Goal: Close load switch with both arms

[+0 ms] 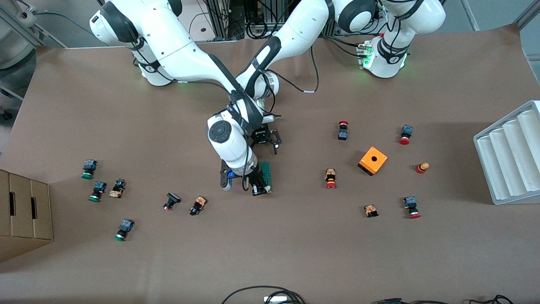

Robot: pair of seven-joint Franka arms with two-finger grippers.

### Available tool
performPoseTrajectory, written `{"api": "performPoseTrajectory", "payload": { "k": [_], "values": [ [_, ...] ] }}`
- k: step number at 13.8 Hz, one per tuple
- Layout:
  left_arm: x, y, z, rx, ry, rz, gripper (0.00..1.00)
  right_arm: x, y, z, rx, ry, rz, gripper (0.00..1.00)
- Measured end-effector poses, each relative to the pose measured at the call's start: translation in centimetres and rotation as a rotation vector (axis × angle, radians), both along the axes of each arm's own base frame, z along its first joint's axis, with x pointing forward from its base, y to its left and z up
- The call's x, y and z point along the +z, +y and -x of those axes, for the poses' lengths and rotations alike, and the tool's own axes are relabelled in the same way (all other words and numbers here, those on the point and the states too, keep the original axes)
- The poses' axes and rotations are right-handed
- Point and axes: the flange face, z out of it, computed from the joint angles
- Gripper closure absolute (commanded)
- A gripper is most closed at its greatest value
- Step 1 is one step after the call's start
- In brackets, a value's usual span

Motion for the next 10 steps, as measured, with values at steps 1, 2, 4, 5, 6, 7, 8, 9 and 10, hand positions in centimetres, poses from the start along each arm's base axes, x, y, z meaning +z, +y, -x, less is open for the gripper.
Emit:
{"api": "performPoseTrajectory", "payload": {
  "k": [1, 2, 4, 5, 6, 7, 8, 9, 10],
  "values": [
    [0.0, 0.0, 0.0, 0.0, 0.0, 0.0, 0.0, 0.01, 0.19, -0.17, -0.002, 0.0, -0.002, 0.72],
    [0.0, 0.0, 0.0, 0.0, 0.0, 0.0, 0.0, 0.03, 0.41, -0.31, -0.004, 0.002, -0.004, 0.73],
    [0.0, 0.0, 0.0, 0.0, 0.0, 0.0, 0.0, 0.05, 0.76, -0.55, -0.011, 0.011, -0.007, 0.74],
    [0.0, 0.0, 0.0, 0.0, 0.0, 0.0, 0.0, 0.03, 0.83, -0.59, -0.012, 0.012, -0.007, 0.74],
    [0.0, 0.0, 0.0, 0.0, 0.0, 0.0, 0.0, 0.03, 0.84, -0.61, -0.012, 0.013, -0.007, 0.74],
    [0.0, 0.0, 0.0, 0.0, 0.0, 0.0, 0.0, 0.03, 0.83, -0.65, -0.014, 0.016, -0.007, 0.74],
    [0.0, 0.0, 0.0, 0.0, 0.0, 0.0, 0.0, 0.04, 0.8, -0.73, -0.017, 0.018, -0.007, 0.74],
    [0.0, 0.0, 0.0, 0.0, 0.0, 0.0, 0.0, 0.04, 0.78, -0.82, -0.02, 0.021, -0.008, 0.74],
    [0.0, 0.0, 0.0, 0.0, 0.0, 0.0, 0.0, 0.05, 0.81, -0.87, -0.022, 0.022, -0.008, 0.74]
  ]
}}
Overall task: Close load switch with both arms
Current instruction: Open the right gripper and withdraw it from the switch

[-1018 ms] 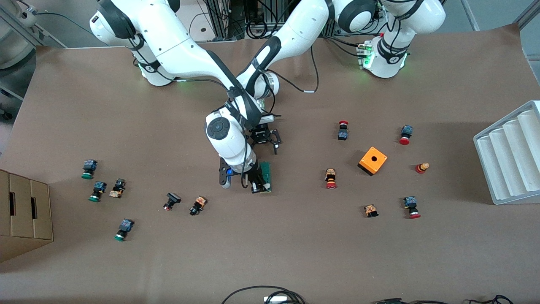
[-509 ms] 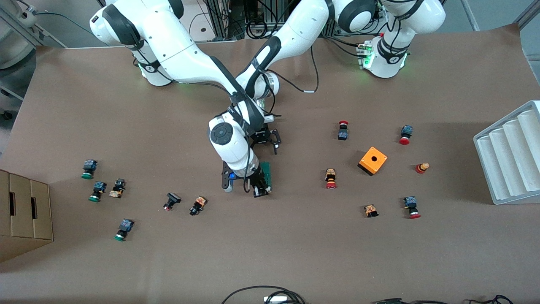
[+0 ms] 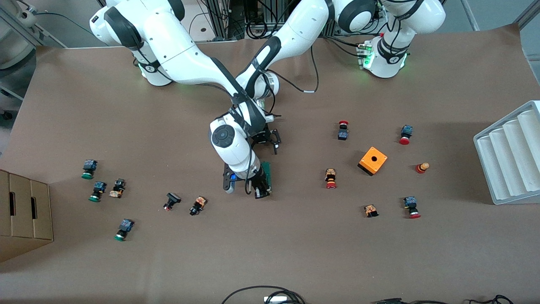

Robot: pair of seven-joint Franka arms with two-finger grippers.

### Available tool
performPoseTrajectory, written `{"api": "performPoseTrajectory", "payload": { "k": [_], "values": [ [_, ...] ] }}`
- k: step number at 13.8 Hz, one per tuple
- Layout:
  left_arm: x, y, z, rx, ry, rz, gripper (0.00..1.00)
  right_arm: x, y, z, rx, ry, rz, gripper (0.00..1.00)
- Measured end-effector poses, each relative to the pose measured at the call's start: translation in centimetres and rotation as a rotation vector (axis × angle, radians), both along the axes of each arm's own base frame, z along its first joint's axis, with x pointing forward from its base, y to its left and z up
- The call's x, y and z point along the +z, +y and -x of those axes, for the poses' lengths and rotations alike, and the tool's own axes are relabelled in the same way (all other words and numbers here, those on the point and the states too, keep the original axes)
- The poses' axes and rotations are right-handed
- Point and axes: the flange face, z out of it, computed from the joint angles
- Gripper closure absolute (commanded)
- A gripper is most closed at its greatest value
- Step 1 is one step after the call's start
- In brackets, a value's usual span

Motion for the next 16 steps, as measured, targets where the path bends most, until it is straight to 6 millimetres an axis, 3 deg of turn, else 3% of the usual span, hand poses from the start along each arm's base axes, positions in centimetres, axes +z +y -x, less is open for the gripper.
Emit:
{"api": "performPoseTrajectory", "payload": {
  "k": [1, 2, 4, 5, 6, 7, 10, 13, 16],
  "values": [
    [0.0, 0.0, 0.0, 0.0, 0.0, 0.0, 0.0, 0.0, 0.0, -0.1, 0.0, 0.006, 0.001, 0.72],
    [0.0, 0.0, 0.0, 0.0, 0.0, 0.0, 0.0, 0.1, -0.1, -0.3, -0.001, 0.021, 0.006, 0.59],
    [0.0, 0.0, 0.0, 0.0, 0.0, 0.0, 0.0, 1.2, -0.8, -1.6, -0.01, 0.058, 0.015, 0.42],
    [0.0, 0.0, 0.0, 0.0, 0.0, 0.0, 0.0, 2.7, -1.5, -2.7, -0.019, 0.066, 0.01, 0.35],
    [0.0, 0.0, 0.0, 0.0, 0.0, 0.0, 0.0, 4.6, -2.3, -3.8, -0.03, 0.067, 0.0, 0.08],
    [0.0, 0.0, 0.0, 0.0, 0.0, 0.0, 0.0, 6.9, -3.4, -4.7, -0.041, 0.066, -0.012, 0.03],
    [0.0, 0.0, 0.0, 0.0, 0.0, 0.0, 0.0, 13.2, -6.7, -6.0, -0.002, 0.071, -0.02, 0.0],
    [0.0, 0.0, 0.0, 0.0, 0.0, 0.001, 0.0, 18.1, -9.9, -5.6, 0.114, 0.082, -0.003, 0.0],
    [0.0, 0.0, 0.0, 0.002, 0.0, 0.002, 0.0, 22.6, -15.4, -5.3, 0.245, 0.108, 0.016, 0.0]
  ]
}}
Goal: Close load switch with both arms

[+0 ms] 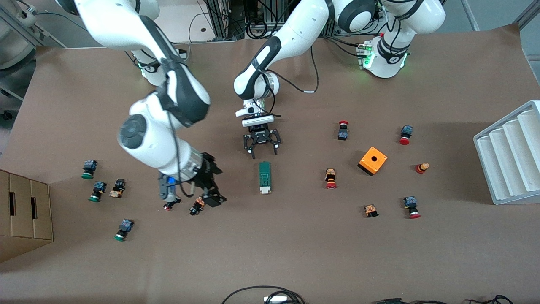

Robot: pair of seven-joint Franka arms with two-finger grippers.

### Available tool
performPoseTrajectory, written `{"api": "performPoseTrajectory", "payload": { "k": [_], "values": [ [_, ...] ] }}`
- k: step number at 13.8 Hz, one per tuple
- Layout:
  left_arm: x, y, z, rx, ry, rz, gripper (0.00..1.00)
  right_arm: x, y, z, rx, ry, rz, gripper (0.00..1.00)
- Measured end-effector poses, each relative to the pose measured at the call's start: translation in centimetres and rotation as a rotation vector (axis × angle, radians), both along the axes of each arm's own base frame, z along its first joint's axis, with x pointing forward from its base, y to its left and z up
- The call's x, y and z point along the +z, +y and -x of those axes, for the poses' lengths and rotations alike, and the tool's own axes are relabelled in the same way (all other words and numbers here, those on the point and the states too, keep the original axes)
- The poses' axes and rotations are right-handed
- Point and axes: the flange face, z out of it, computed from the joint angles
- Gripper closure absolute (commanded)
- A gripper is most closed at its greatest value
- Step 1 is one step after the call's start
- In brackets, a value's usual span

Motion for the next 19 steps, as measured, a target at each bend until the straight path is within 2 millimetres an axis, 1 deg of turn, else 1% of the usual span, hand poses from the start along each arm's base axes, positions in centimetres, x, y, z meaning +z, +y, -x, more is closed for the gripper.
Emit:
{"api": "performPoseTrajectory", "payload": {
  "k": [4, 6, 7, 9, 11, 12, 13, 16, 18, 19],
  "values": [
    [0.1, -0.1, -0.1, 0.0, 0.009, -0.013, 0.0, 5.4, -8.7, 0.9, 0.216, 0.03, 0.001, 0.0],
    [0.3, -0.3, -0.2, 0.003, 0.021, -0.026, 0.0, 8.0, -13.8, 1.5, 0.333, 0.015, -0.011, 0.0],
    [0.4, -0.3, -0.3, 0.001, 0.027, -0.037, 0.0, 9.2, -16.7, 2.0, 0.389, -0.002, -0.016, 0.0],
    [0.6, -0.4, -0.4, -0.004, 0.033, -0.057, 0.0, 11.0, -22.0, 3.3, 0.499, -0.052, -0.015, 0.0],
    [0.7, -0.5, -0.5, -0.001, 0.043, -0.068, 0.0, 11.9, -25.9, 5.2, 0.604, -0.085, 0.009, 0.0],
    [0.9, -0.6, -0.7, 0.003, 0.05, -0.078, 0.0, 12.3, -27.4, 6.2, 0.659, -0.093, 0.037, 0.0],
    [1.2, -0.5, -1.3, 0.013, 0.054, -0.085, 0.0, 12.8, -28.6, 7.0, 0.717, -0.103, 0.076, 0.0],
    [2.7, 0.1, -3.9, 0.05, 0.071, -0.085, 0.0, 14.6, -31.6, 8.8, 0.917, -0.145, 0.185, 0.0],
    [4.5, -0.2, -5.0, 0.076, 0.078, -0.054, 0.0, 15.2, -33.9, 9.3, 1.003, -0.179, 0.211, 0.0],
    [5.8, -0.5, -5.8, 0.094, 0.077, -0.029, 0.0, 15.3, -34.9, 9.3, 1.029, -0.196, 0.221, 0.0]
  ]
}}
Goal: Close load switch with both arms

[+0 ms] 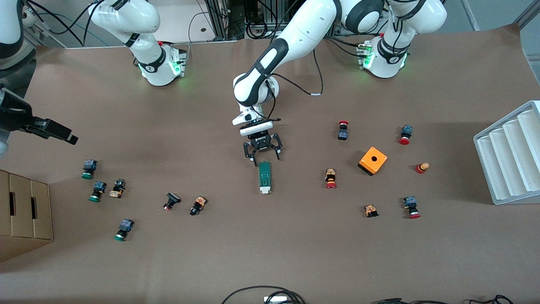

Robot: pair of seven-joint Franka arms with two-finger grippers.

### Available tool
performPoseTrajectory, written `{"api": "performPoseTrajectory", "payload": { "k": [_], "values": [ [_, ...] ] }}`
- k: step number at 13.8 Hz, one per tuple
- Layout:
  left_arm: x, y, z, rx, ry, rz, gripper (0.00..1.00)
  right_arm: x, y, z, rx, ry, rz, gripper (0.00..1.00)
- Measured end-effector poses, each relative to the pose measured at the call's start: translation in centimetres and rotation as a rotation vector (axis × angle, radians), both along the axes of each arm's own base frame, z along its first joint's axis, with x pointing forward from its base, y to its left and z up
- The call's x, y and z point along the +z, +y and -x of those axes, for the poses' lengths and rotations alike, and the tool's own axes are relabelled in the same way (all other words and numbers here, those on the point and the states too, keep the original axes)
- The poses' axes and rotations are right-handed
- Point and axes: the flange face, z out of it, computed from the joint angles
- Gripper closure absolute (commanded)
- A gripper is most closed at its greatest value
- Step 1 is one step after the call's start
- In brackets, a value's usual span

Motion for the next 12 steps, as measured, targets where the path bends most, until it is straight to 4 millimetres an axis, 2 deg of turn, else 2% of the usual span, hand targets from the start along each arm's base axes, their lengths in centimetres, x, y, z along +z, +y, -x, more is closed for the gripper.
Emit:
{"api": "performPoseTrajectory", "payload": {
  "k": [2, 5, 7, 12],
  "values": [
    [2.9, -0.3, -2.4, 0.051, 0.01, 0.05, 0.0, 0.1, -1.5, 0.1, 0.019, -0.017, 0.007, 0.0],
    [7.5, -0.3, -6.0, 0.066, 0.077, 0.072, 0.0, 0.1, -1.8, 0.1, 0.031, -0.016, 0.024, 0.0],
    [10.7, 0.4, -8.1, 0.048, 0.169, 0.032, 0.0, 0.2, -2.0, 0.2, 0.057, -0.016, 0.054, 0.0],
    [15.6, 2.0, -10.6, 0.012, 0.307, -0.021, 0.0, 0.3, -2.4, 0.2, 0.095, -0.019, 0.086, 0.0]
  ]
}}
